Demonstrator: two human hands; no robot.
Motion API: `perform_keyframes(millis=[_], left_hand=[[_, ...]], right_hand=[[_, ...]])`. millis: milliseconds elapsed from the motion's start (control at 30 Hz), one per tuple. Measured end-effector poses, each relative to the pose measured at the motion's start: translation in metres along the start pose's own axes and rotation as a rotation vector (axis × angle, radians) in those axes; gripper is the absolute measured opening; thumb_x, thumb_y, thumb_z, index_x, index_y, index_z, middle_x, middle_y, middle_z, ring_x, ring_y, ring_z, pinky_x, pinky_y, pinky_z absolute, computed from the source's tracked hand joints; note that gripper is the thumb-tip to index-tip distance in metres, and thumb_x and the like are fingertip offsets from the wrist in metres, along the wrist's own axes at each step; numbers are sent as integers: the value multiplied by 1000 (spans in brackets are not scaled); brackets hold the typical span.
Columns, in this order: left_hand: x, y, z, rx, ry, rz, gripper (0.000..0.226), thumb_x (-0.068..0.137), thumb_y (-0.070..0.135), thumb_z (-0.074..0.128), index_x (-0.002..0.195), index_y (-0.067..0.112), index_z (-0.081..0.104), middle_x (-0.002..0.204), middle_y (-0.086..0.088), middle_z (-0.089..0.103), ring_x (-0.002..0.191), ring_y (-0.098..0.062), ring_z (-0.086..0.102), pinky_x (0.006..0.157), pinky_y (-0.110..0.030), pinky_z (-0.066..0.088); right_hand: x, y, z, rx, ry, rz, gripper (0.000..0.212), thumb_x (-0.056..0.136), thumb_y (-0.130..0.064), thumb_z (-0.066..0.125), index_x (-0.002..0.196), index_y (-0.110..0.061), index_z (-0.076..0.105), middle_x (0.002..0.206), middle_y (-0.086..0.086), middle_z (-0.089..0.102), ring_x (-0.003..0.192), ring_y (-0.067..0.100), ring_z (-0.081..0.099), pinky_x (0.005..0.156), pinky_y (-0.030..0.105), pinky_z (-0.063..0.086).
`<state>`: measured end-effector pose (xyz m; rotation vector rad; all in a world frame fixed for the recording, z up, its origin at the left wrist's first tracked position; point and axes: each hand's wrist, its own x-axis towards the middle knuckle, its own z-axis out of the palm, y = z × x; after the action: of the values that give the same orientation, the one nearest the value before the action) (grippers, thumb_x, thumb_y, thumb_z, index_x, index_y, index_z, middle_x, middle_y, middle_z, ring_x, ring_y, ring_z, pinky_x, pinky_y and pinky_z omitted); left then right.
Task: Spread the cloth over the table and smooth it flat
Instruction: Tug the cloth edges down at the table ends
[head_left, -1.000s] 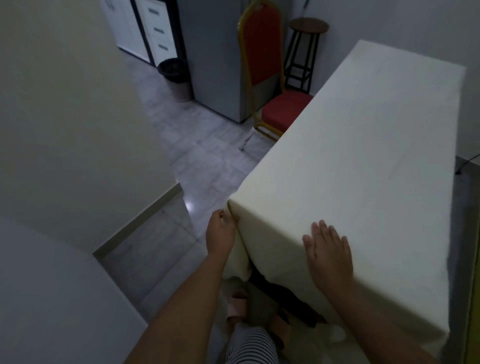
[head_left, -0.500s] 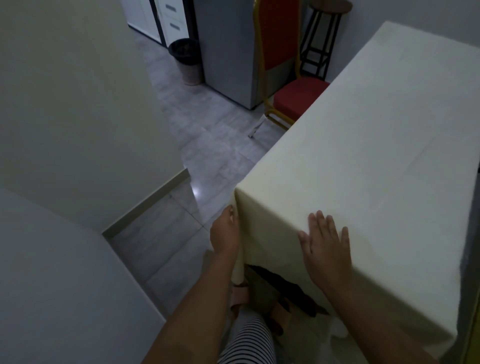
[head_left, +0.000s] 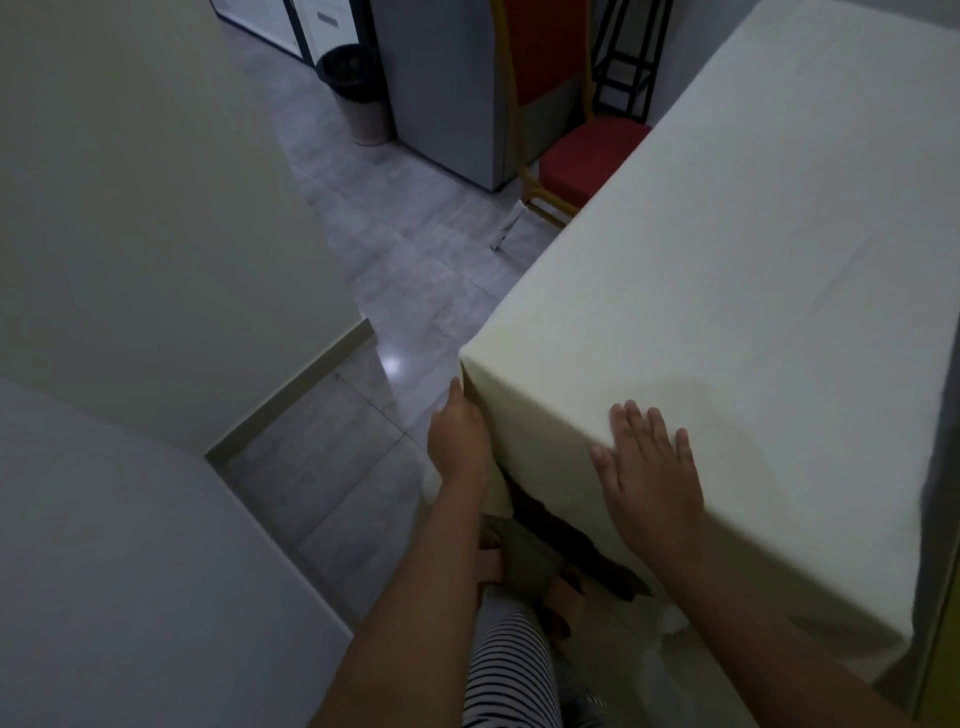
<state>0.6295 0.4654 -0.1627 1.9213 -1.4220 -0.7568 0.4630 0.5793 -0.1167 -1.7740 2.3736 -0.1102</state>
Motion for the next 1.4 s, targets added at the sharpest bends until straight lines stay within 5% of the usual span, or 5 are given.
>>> perform_keyframes(millis=[200, 500, 833, 1133, 1400], left_hand=[[-1, 4, -5, 47, 22, -38, 44, 100, 14, 37, 142, 23, 43, 107, -23, 64, 107, -41, 57, 82, -47, 51], [-6, 6, 2, 67, -98, -96, 31, 93, 7, 40, 117, 15, 57, 72, -9, 51, 68, -26, 54, 50, -28, 32], [-13, -3, -42, 106, -163, -63, 50, 94, 15, 41, 144, 23, 42, 120, -15, 63, 99, -30, 60, 74, -30, 43], [36, 57, -62, 416, -388, 496, 48, 104, 30, 23, 150, 15, 24, 156, -8, 28, 142, -22, 28, 116, -39, 21], [39, 67, -24, 776, -610, 800, 51, 104, 31, 15, 153, 15, 9, 162, -7, 5, 149, -19, 2, 120, -40, -1]], right_hand=[[-5, 0, 1, 24, 12, 10, 66, 97, -54, 8, 151, -17, 20, 158, 3, 21, 148, 20, 11, 120, 42, 4], [-10, 1, 2, 27, 7, 11, 65, 95, -50, 11, 151, -17, 20, 159, 3, 21, 148, 21, 10, 120, 43, 1], [-4, -16, -4, 100, -6, 84, 58, 101, -45, 17, 151, -16, 19, 160, 4, 17, 148, 21, 8, 119, 45, 0], [37, -54, -25, 128, -23, 44, 55, 102, -38, 18, 151, -14, 16, 161, 6, 12, 148, 24, 5, 119, 47, 4], [60, -50, -10, 120, -24, 155, 54, 102, -35, 16, 152, -13, 13, 161, 6, 11, 148, 25, 3, 120, 49, 3]])
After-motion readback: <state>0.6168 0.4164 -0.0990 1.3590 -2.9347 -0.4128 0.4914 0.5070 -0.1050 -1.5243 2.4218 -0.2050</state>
